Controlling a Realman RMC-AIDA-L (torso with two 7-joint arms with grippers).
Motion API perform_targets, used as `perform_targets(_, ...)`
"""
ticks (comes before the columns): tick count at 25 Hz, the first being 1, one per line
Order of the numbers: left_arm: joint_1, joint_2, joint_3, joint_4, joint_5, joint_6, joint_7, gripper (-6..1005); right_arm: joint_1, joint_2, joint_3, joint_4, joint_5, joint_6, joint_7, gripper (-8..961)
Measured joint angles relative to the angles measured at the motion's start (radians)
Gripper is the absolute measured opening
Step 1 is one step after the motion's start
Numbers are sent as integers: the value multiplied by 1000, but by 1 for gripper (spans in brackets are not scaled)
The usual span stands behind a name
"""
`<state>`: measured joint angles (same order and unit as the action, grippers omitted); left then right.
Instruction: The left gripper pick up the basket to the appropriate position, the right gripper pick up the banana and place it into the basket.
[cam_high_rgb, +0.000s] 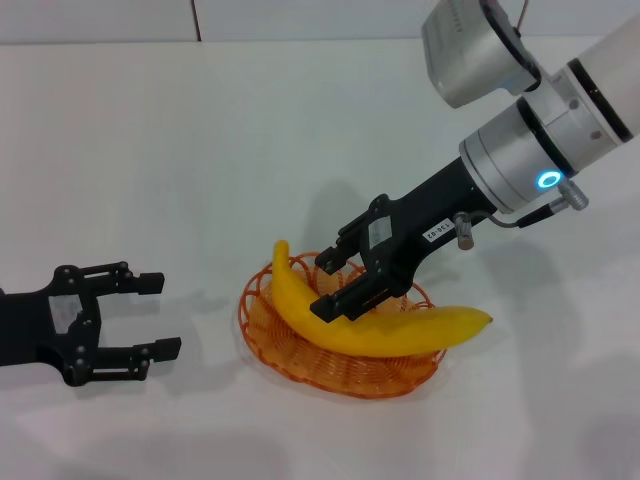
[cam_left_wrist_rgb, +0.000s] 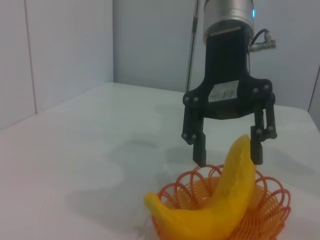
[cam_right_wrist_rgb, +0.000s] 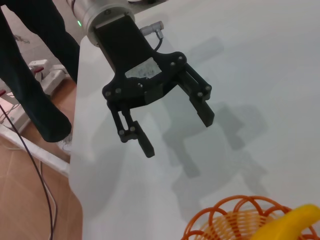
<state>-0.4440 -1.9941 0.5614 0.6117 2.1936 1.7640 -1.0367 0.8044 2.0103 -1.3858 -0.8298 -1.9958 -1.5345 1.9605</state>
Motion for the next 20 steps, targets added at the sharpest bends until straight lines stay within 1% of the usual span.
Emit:
perform_targets(4,2,0,0,0,0,0,1,802,0,-7,1,-12,0,-15,2,665)
perform_targets(7,4,0,0,3,-6,0,1,802,-6,-23,34,-68,0,-75,-1,664)
perform_targets(9,5,0,0,4,-9,0,1,801,-23,-34,101,-119,0,-141,-13,664)
perform_targets(12,5,0,0,5,-9,0,1,801,-64,-44,254,-190,2,-235,-56,663)
perform_targets(15,2,0,0,5,-10,0,2,801,-136,-53,433,-241,3,-333,-147,662)
perform_targets(17,-1,0,-2,6,-17,0,3,801,-184,-60,525,-245,2,-376,-232,661)
perform_targets(20,1,0,-9,7,-35,1,5,801,-271,-64,616,-237,1,-402,-397,660)
